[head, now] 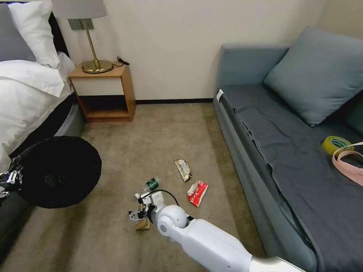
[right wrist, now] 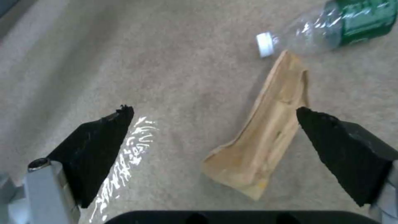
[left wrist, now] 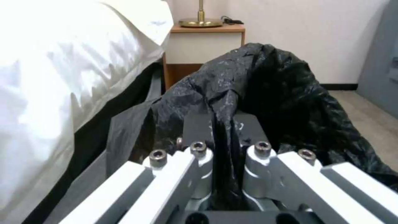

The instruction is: Pick up the trash bin, then pick up the garbage on the floor and place it into the trash bin.

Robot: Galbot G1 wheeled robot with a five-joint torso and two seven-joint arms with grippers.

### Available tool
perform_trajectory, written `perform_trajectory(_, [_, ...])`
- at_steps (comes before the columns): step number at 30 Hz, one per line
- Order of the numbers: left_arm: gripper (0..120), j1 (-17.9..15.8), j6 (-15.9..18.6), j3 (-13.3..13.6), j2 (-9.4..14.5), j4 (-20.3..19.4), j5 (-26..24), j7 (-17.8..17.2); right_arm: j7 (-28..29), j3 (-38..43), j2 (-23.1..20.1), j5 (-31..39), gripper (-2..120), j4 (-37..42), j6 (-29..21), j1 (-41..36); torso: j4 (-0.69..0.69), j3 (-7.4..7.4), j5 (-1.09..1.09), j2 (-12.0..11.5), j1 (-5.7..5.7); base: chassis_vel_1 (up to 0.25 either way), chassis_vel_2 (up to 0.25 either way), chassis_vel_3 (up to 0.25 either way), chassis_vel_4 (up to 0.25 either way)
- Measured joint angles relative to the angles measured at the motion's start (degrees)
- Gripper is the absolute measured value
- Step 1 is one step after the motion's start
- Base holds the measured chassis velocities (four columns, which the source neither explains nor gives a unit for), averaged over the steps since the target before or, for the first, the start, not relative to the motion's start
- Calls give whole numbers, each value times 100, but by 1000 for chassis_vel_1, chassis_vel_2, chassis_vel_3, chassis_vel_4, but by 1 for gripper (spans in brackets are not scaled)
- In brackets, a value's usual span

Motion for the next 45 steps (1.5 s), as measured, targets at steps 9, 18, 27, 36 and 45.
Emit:
perform_trajectory(9, [4,-5,-73,-139,-15,197,-18,83,-4,-36,477,-376,100,-693,170,-116,0,0,0,0,0,0,0,0,0])
perform_trajectory(18, [4,-9,-81,-142,-80,208,23,91,-269,63,702,-1162,100,-1376,492,-260,0,0,0,0,0,0,0,0,0])
perform_trajectory(27, [4,-46,-82,-137,-85,253,56,97,-520,225,693,-1653,100,-1961,835,-267,0,0,1,0,0,0,0,0,0])
perform_trajectory(36, [4,-119,-101,-67,-85,462,127,123,-583,256,686,-1461,100,-2079,865,-192,0,0,0,0,0,0,0,0,0])
perform_trajectory(45, [4,-142,-116,-63,-91,547,140,131,-554,138,683,-1210,100,-1969,777,-192,0,0,1,0,0,0,0,0,0])
